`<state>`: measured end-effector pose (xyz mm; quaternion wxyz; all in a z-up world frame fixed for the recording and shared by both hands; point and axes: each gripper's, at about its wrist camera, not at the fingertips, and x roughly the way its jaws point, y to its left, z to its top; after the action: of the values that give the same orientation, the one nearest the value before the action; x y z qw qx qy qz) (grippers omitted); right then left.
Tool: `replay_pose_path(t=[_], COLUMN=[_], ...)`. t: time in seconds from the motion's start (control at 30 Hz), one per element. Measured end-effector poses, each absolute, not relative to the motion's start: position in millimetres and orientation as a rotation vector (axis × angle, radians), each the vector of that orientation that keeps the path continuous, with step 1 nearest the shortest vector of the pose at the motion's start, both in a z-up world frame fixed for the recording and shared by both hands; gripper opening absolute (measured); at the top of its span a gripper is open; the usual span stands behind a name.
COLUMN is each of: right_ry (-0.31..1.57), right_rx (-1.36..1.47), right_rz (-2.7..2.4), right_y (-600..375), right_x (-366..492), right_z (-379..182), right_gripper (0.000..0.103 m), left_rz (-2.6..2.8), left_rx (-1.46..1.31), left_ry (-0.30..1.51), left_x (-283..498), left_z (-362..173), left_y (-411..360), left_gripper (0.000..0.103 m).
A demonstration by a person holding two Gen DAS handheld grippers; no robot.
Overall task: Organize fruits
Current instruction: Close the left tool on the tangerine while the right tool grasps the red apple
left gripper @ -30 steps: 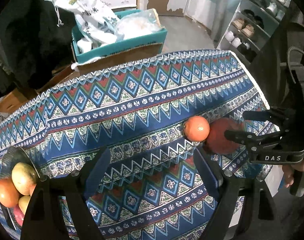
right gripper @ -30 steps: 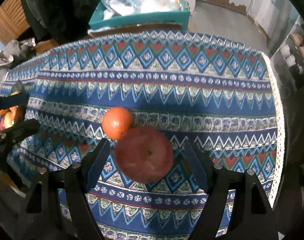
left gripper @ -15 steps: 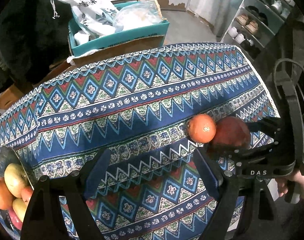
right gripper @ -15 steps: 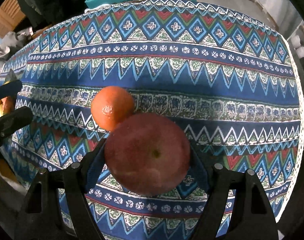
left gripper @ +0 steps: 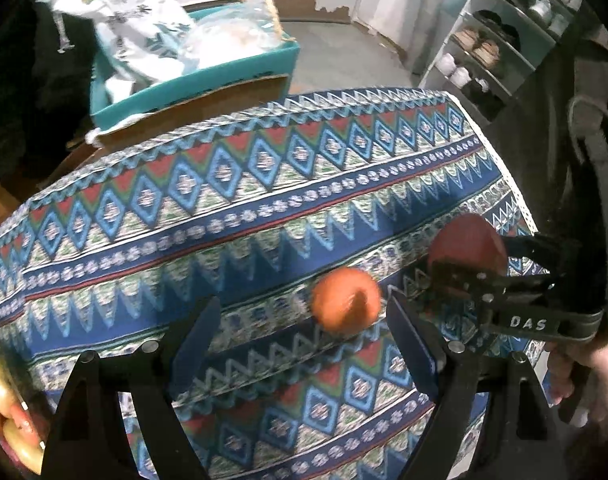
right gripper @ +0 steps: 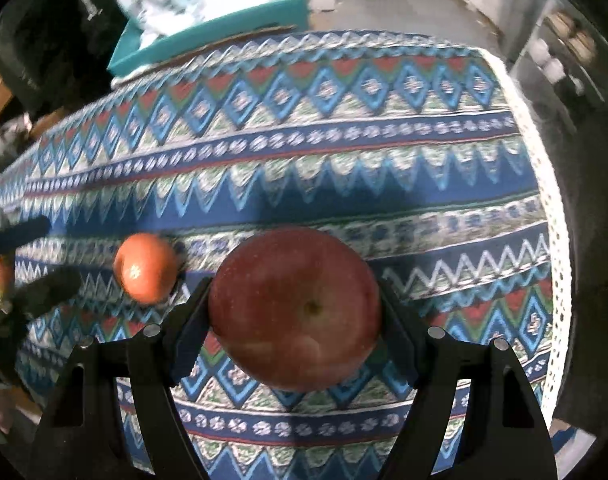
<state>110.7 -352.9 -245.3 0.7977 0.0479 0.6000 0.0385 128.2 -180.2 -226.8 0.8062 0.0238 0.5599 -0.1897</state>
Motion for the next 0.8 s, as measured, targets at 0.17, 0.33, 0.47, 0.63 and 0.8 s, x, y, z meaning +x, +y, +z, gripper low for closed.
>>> replay_pose_path(t=[0.17, 0.33, 0.47, 0.63, 0.8], right_ry=[1.276, 1.283, 1.282, 1.282, 1.281], right_rx=[0.122, 0.143, 0.141, 0.141, 0.138], right_rz=[0.054, 0.043, 0.052, 0.062, 0.061], right_y=[-376, -385, -379, -375, -374], right_x=[111, 107, 108, 114, 117], right_z=[-240, -241, -243, -244, -245], right_gripper=[0.077, 0.077, 0.077, 0.077, 0.077], left_rz=[-0.418, -0.422, -0.425, -0.431, -0.463], left_rx=[0.053, 0.067, 0.065, 0.073, 0.059], left_ry=[1.241, 1.266, 1.289, 1.316, 1.308], left_x=[135, 138, 140, 141, 140], left_z=[-244, -258, -269, -280, -279], left_y=[-198, -207, -212, -215, -215], left_gripper=[0.086, 0.086, 0.086, 0.069, 0.05])
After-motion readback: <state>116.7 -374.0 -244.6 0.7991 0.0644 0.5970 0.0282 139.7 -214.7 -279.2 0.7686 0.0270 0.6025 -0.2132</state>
